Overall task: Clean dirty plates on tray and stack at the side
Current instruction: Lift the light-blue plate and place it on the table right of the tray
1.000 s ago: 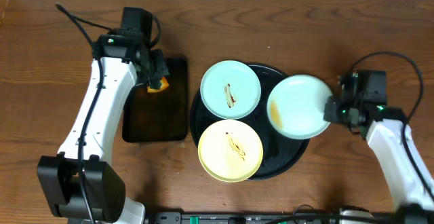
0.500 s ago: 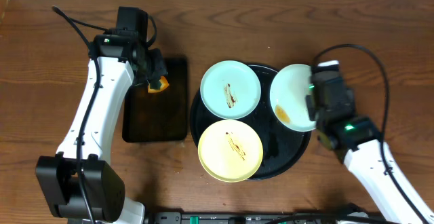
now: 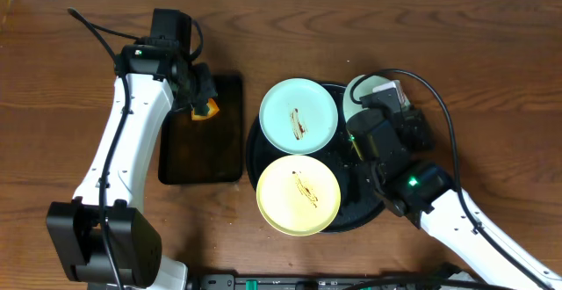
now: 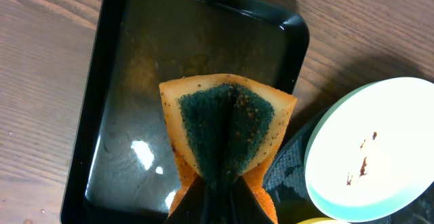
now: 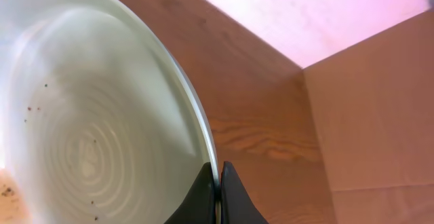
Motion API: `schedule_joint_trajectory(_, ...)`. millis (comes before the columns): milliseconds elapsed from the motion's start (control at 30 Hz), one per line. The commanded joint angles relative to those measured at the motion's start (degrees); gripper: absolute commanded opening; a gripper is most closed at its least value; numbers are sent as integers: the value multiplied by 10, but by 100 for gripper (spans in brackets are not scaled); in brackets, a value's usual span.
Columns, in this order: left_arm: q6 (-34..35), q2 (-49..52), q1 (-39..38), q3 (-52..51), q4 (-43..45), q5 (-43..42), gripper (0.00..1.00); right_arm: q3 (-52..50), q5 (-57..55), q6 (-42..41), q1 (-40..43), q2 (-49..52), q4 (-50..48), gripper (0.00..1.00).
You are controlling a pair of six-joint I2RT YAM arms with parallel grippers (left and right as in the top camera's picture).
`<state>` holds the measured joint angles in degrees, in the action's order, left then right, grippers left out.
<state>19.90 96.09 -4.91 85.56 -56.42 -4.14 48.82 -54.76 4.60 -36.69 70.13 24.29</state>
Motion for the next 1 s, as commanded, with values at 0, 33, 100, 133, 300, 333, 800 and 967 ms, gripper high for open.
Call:
schedule_joint_trajectory(0, 5, -6, 3, -3, -1, 1, 7, 8, -40, 42, -7, 1, -19, 1)
schedule_joint_trajectory(33, 5, -6, 3, -3, -1, 1, 7, 8, -40, 50, -7, 1, -24, 1)
schedule_joint_trajectory(100, 5, -6, 3, -3, -1, 1, 8, 8, -39, 71, -8, 1, -33, 1)
schedule_joint_trajectory(133, 5, -6, 3, -3, -1, 1, 7, 8, -37, 77, -10, 1, -38, 1)
schedule_joint_trajectory(300, 5, -6, 3, -3, -1, 1, 7, 8, -19, 103, -28, 1, -31, 1)
schedule_joint_trajectory(333, 5, -6, 3, -3, -1, 1, 8, 8, -34, 97, -26, 1, -31, 1)
schedule_joint_trajectory(800, 5, -6, 3, -3, -1, 1, 8, 8, -17, -82, 53, 1, -20, 1)
schedule_joint_trajectory(967, 5, -6, 3, -3, -1, 1, 8, 8, 76, -139, 172, 1, -14, 1)
